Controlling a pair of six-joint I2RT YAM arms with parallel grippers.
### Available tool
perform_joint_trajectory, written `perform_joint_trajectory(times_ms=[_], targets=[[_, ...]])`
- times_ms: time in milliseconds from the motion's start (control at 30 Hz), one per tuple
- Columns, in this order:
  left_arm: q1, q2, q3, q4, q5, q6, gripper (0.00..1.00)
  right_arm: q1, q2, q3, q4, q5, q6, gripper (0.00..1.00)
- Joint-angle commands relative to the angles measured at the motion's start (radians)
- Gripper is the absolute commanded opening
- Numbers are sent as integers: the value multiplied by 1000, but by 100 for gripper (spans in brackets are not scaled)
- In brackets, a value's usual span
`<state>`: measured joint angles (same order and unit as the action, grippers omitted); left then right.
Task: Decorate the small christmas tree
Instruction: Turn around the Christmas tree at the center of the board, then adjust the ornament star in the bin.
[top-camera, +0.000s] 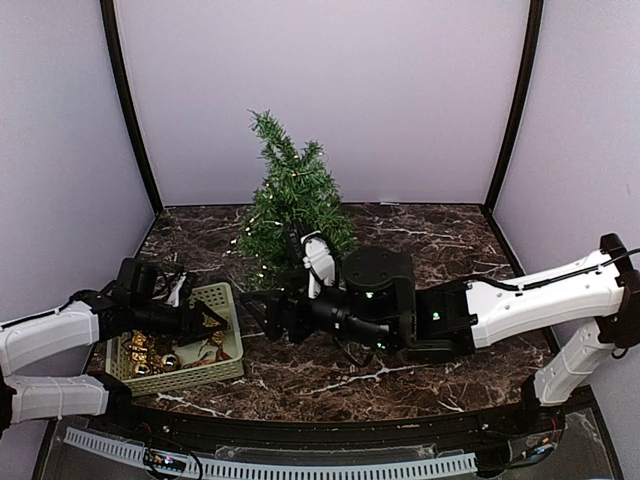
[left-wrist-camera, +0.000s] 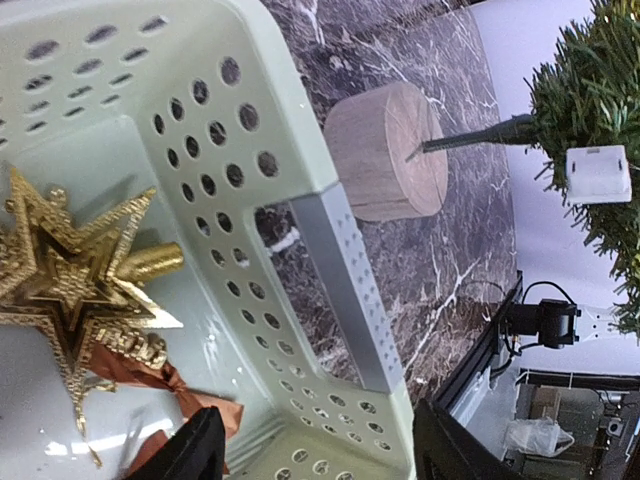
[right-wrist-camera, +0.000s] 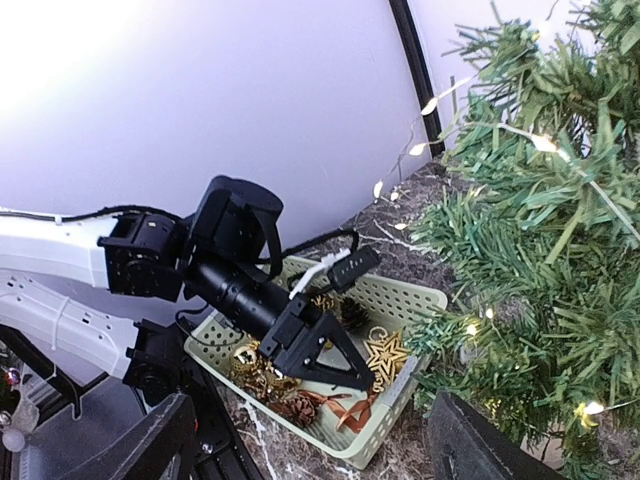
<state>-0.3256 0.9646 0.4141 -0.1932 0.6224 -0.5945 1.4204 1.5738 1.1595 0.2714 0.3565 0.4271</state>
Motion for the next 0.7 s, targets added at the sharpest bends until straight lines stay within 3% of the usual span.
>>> perform_joint_trajectory(times_ms=[0,233,467,667], targets=[[-89,4,-38,131,38,-85,67,8,-56,-57,112,0,-8,82],[-256,83,-51,202,18,-112,67,7,-112,-122,120,61,-20,83],[-377,63,-64,242,20,-165,67,7,-154,-171,112,155,-10,84],[-550,92,-72,346,-25,-244,67,3,-170,-199,110,201,4,85]])
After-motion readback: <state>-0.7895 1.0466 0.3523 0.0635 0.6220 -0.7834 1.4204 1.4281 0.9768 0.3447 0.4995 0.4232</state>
